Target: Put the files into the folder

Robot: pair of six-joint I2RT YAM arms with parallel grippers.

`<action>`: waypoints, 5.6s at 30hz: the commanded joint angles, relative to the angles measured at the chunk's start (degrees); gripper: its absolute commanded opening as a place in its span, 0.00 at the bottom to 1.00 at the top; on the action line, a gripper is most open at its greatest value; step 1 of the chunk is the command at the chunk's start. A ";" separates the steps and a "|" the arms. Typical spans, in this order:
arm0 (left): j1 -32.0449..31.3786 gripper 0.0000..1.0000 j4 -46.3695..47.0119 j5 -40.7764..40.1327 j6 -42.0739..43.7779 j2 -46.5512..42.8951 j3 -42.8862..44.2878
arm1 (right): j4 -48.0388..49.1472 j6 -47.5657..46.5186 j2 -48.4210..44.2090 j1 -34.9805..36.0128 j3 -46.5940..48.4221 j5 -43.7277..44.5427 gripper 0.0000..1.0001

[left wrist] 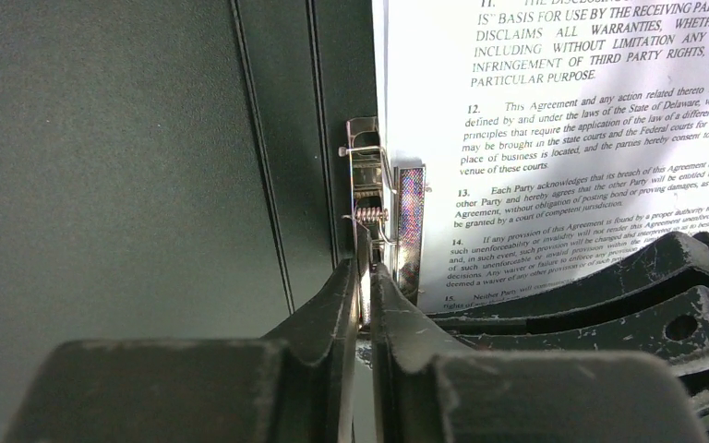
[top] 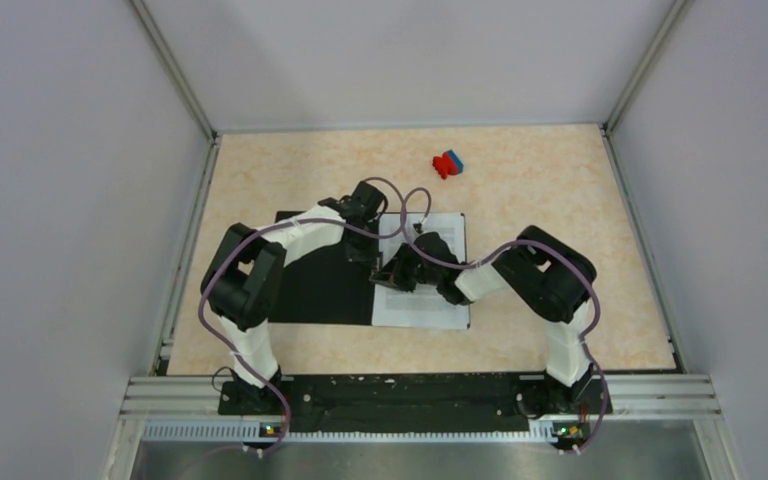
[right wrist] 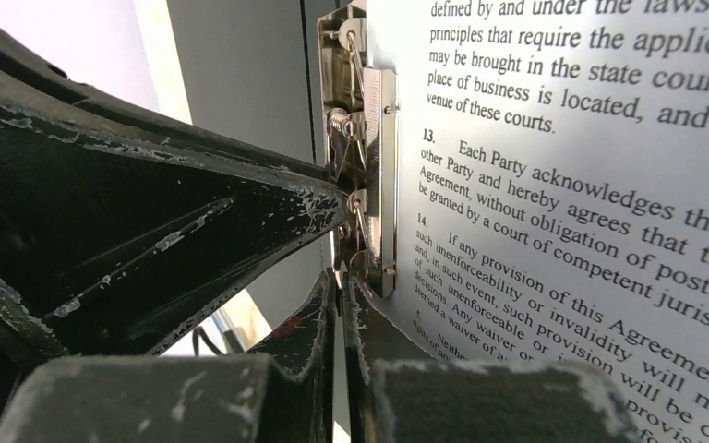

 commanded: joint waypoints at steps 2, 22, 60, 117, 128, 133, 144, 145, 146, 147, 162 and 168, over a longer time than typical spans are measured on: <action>-0.84 0.06 0.29 -6.73 -0.37 3.95 0.06 | -25.52 -3.39 7.16 -0.85 -3.72 10.73 0.00; -3.52 0.00 -2.63 -12.01 -1.82 10.52 0.58 | -14.52 -5.80 0.10 -0.85 -7.21 6.77 0.17; -3.97 0.00 -5.32 -8.71 -0.59 5.88 5.96 | -15.10 -6.39 -16.15 -3.14 -5.29 3.33 0.20; 30.31 0.97 -2.46 4.84 -3.85 -16.72 -0.70 | -36.13 -20.97 -36.65 -16.67 -8.57 12.69 0.87; 44.46 0.99 0.94 10.32 -1.02 -12.84 -8.82 | -34.34 -24.61 -35.30 -16.91 -9.15 12.68 0.93; 44.41 0.99 0.63 3.98 -1.62 -14.14 -11.63 | -39.46 -29.01 -36.01 -13.32 -5.64 19.90 0.94; 44.42 0.99 0.79 -2.13 -6.45 -18.96 -15.33 | -54.80 -29.51 -18.11 5.20 19.59 39.33 0.79; 44.42 0.99 0.66 -2.68 -6.84 -19.36 -15.35 | -55.84 -29.22 -15.65 6.80 21.98 40.15 0.77; 44.46 0.99 0.51 -2.78 -7.24 -19.76 -15.29 | -56.93 -29.00 -13.35 8.17 24.45 41.03 0.75; 44.42 0.99 0.34 -2.82 -7.37 -20.20 -15.19 | -58.02 -28.76 -10.75 9.44 27.12 41.75 0.74; 44.41 0.99 -0.71 0.93 -6.22 -24.51 -15.16 | -66.43 -27.51 7.43 15.42 46.26 43.91 0.45; 44.47 0.99 -0.76 1.67 -5.74 -25.08 -15.25 | -68.21 -27.15 10.21 15.38 47.97 45.76 0.44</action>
